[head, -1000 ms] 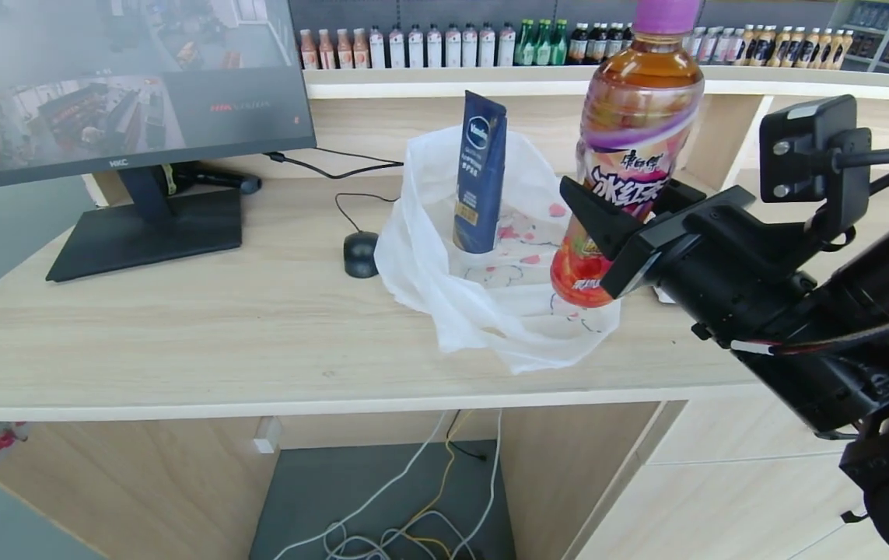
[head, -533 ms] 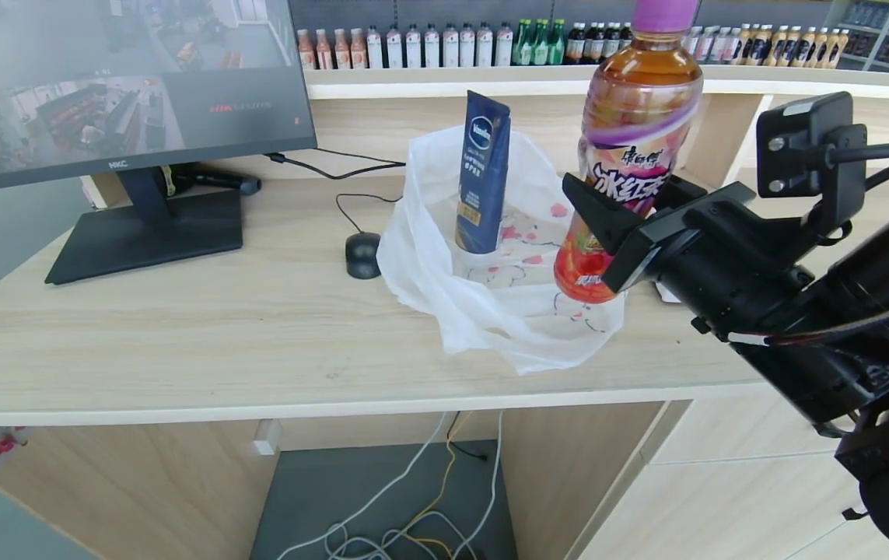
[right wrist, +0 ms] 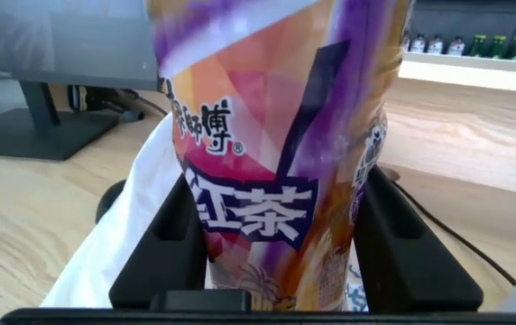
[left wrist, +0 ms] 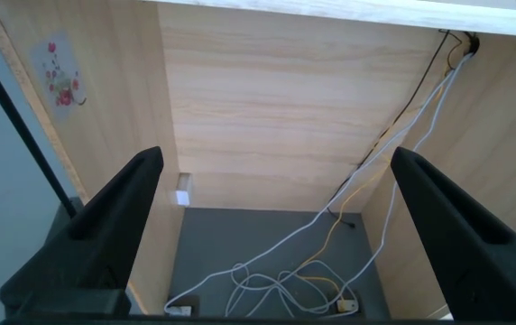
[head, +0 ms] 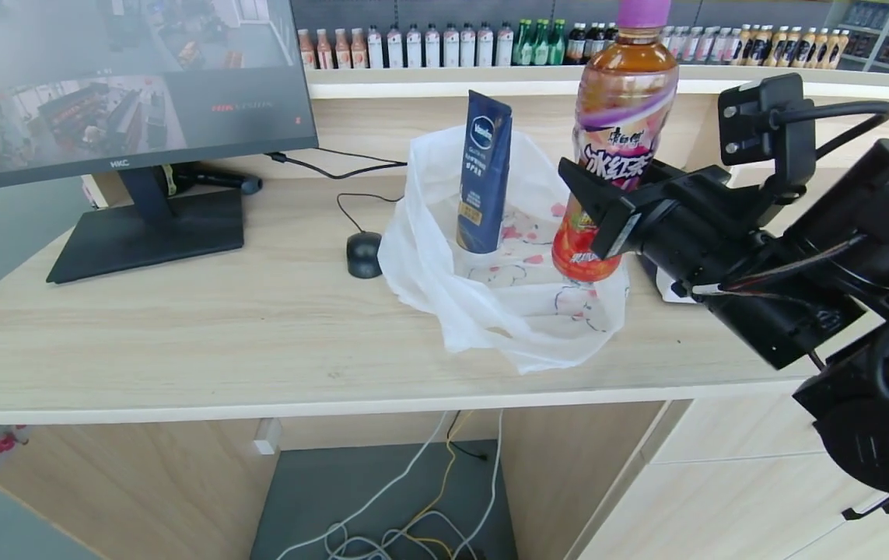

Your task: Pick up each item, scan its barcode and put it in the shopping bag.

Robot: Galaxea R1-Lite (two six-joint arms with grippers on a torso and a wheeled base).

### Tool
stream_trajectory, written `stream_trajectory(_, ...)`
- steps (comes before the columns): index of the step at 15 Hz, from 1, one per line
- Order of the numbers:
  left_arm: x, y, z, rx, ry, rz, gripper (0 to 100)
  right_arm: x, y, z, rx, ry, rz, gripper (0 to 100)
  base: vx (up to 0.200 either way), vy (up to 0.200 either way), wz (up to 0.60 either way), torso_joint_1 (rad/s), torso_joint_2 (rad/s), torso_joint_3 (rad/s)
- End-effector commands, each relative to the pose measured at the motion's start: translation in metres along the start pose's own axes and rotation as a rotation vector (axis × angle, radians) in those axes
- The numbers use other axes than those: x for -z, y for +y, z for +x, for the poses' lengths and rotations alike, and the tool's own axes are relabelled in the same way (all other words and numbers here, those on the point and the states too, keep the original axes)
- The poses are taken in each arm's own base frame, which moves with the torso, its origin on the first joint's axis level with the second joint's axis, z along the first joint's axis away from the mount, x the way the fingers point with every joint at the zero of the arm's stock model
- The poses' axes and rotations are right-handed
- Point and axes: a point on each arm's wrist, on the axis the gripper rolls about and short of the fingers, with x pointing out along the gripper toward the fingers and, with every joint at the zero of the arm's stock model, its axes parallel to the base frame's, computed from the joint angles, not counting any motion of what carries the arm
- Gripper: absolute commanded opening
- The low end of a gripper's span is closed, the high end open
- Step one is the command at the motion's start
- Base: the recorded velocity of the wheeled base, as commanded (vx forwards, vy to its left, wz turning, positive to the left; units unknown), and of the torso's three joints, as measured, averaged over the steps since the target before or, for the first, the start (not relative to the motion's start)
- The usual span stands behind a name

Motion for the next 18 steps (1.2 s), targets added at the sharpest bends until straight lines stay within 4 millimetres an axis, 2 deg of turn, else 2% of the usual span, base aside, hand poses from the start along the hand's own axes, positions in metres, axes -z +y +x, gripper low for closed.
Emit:
stream_trajectory(1,0.000,0.000,0.000,-0.001,-0.001,-0.001,100,0.007,-0.002,0.010,0.009,0.018,-0.002,0,0.000,0.000,0.00,0.000,0.00,0.000)
stream_trajectory(3,0.000,0.000,0.000,-0.001,-0.001,-0.001,100,0.007,-0.002,0.017,0.004,0.015,-0.001,0,0.000,0.000,0.00,0.000,0.00,0.000)
stream_trajectory(6,0.000,0.000,0.000,-0.001,-0.001,-0.001,100,0.018,0.000,0.030,0.005,0.022,0.009,0,0.000,0.000,0.00,0.000,0.00,0.000)
stream_trajectory(18,0.000,0.000,0.000,-0.001,-0.001,-0.001,100,0.065,-0.010,0.054,0.042,0.093,0.027,0,0.000,0.000,0.00,0.000,0.00,0.000)
